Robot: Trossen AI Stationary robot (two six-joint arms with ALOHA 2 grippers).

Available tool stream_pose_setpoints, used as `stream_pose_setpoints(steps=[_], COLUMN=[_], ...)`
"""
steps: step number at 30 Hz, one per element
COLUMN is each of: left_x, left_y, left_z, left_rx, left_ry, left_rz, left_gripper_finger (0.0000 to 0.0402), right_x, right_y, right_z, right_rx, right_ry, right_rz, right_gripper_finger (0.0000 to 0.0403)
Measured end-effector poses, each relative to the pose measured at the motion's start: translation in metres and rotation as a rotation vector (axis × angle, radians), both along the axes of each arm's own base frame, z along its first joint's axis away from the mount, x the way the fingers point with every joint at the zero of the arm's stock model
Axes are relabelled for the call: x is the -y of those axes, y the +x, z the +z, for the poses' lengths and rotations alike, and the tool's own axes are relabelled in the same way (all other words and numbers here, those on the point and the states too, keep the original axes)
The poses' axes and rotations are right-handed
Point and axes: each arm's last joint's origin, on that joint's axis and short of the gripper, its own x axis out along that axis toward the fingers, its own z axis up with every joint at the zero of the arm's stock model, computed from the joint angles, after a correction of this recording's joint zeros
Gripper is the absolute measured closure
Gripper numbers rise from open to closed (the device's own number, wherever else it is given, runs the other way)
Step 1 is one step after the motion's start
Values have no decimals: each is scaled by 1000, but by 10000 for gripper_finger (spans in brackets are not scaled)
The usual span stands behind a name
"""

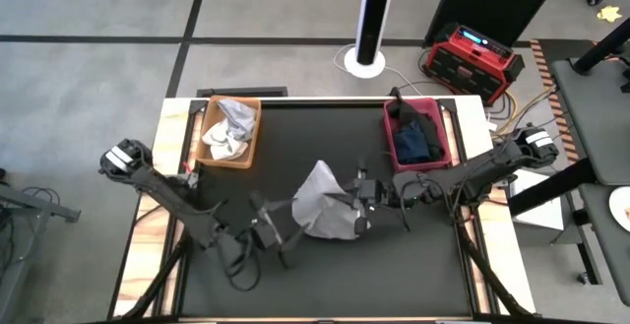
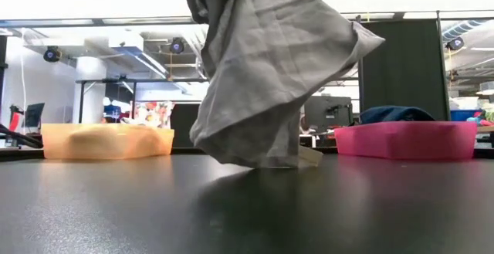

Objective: Sort towels by color in basket
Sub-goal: Put the gray towel into the orange bin

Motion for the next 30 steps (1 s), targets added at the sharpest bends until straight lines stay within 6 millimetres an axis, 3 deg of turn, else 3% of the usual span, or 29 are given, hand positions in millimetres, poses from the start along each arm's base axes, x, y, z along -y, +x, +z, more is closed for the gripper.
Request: stream_pose_setpoints(steps=[4, 9, 13, 19, 25, 30], left_x=[-12, -25, -38, -42, -44, -44], left_y=[7, 20, 26, 30, 31, 33], left_z=[-6, -14, -19, -21, -22, -24], left_rx=[-23, -54, -77, -97, -101, -99], left_ry=[-15, -95, -127, -144, -146, -158], left_rz=[45, -108, -74, -146, -155, -169], left_gripper_finger=[112, 112, 112, 119, 160, 226], right_x=[-2, -2, -3, -4, -6, -6], right_y=[0, 0, -1, 0, 2, 3], right_z=[0, 0, 1, 6, 17, 19], right_rx=[0, 2, 8, 26, 65, 72], right_ry=[4, 2, -23, -54, -74, -79], right_rz=[22, 26, 57, 93, 128, 127], right_gripper_finger=[394, 394, 394, 394, 394, 394])
